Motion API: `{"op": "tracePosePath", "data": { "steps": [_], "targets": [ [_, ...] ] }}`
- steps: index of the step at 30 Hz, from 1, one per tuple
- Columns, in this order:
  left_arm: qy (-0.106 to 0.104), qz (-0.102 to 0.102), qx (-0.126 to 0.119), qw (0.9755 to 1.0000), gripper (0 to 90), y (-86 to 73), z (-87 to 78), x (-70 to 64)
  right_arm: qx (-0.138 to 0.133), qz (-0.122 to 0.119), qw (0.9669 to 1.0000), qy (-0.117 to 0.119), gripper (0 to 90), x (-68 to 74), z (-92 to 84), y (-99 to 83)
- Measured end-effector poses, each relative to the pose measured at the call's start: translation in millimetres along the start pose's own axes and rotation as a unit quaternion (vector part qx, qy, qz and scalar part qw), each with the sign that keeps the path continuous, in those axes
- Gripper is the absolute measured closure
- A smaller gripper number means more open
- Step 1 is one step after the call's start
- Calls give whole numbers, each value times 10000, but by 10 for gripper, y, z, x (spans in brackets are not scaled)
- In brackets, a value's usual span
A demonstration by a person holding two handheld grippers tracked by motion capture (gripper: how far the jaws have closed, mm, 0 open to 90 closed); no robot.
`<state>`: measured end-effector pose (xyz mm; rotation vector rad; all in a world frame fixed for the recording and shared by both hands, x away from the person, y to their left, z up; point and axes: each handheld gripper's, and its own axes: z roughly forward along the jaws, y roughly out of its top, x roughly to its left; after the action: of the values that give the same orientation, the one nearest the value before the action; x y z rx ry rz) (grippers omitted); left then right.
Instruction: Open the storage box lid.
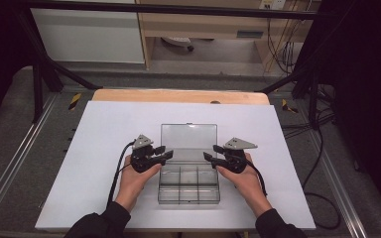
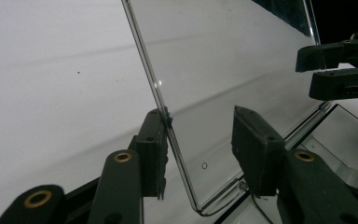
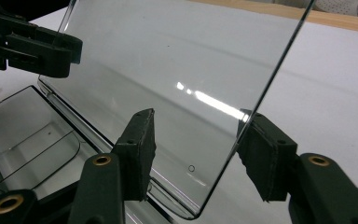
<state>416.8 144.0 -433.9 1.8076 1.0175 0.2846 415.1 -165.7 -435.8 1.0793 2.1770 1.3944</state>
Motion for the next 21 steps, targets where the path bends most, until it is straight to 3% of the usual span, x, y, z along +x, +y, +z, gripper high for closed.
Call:
{"op": "tracePosePath", "data": {
  "steps": [14, 21],
  "targets": [
    [-15, -59, 56, 10000, 528, -14, 28, 29, 36, 140, 9999, 12, 452, -23, 18, -25],
    [-65, -205, 128, 9997, 490, -31, 65, 54, 112, 215, 9997, 10, 431, -42, 28, -35]
  ]
}}
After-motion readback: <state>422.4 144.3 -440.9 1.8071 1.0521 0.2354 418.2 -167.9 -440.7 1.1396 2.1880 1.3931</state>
